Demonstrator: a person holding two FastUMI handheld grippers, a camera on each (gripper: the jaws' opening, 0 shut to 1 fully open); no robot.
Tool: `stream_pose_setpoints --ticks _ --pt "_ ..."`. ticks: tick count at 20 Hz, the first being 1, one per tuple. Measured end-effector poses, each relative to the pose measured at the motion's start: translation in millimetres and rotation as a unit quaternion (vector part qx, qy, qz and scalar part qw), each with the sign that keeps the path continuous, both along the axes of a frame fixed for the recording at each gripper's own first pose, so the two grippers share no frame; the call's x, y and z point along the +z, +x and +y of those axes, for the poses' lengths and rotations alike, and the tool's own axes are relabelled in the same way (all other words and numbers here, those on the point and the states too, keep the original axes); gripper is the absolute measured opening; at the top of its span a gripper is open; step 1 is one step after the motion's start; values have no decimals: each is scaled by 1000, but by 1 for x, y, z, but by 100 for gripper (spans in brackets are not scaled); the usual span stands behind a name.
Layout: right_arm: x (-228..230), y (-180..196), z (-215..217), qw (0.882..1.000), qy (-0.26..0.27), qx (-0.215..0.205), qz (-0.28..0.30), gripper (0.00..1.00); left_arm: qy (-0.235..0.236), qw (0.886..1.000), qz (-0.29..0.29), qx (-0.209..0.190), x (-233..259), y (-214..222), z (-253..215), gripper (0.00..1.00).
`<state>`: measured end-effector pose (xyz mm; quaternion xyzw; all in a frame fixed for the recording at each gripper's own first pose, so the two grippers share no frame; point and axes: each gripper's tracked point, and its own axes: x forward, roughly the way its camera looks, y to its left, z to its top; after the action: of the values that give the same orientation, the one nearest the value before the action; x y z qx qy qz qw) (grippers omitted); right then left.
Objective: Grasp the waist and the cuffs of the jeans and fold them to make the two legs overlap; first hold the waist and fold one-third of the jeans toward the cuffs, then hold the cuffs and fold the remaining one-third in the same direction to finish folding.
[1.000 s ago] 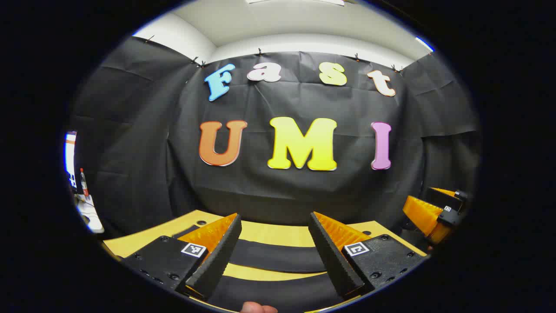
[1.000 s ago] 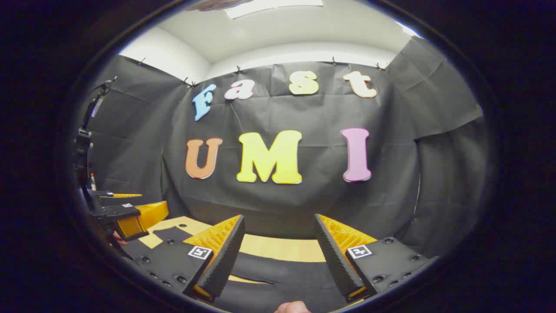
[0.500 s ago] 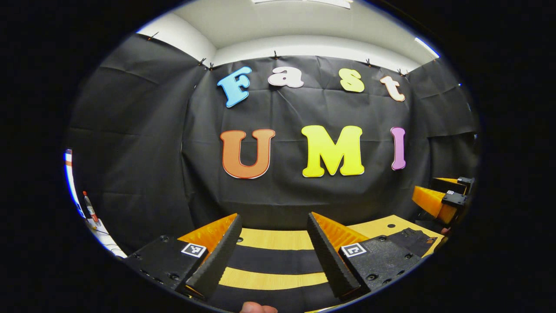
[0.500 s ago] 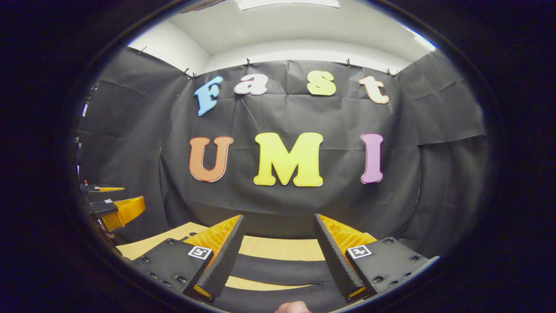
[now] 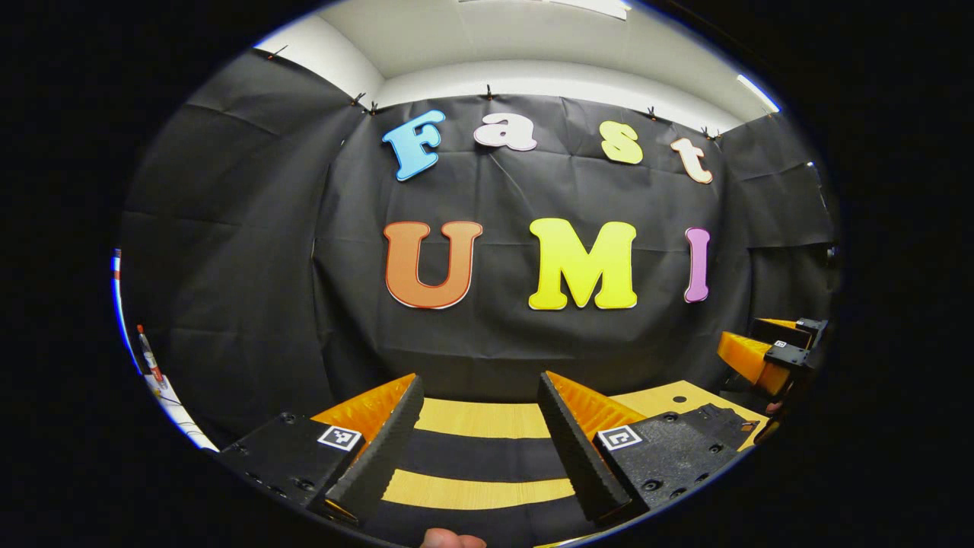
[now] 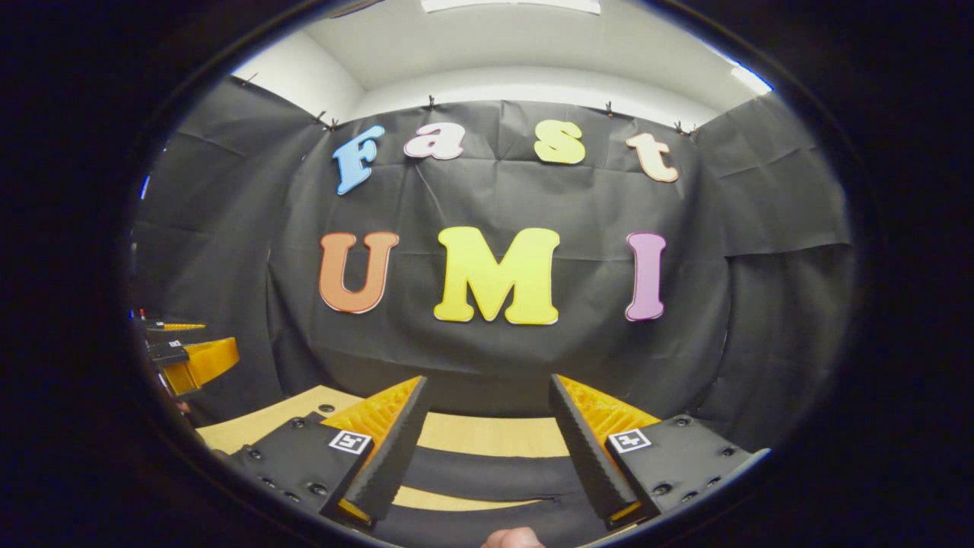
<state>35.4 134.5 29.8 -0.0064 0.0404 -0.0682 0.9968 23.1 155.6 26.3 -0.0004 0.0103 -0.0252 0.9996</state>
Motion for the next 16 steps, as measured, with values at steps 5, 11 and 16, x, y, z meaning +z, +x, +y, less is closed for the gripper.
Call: stream_pose_setpoints --ticks 5,11,16 --pt "-6 -8 -42 1000 0 -22 11 94 -13 1000 19 6 -10 0 -4 100" --pt "-40 -28 -154 994 19 -91 64 95 -90 987 122 54 -73 -10 39 97" --pt "-97 -74 -249 977 50 -140 155 94 -209 935 248 144 -169 -70 113 99"
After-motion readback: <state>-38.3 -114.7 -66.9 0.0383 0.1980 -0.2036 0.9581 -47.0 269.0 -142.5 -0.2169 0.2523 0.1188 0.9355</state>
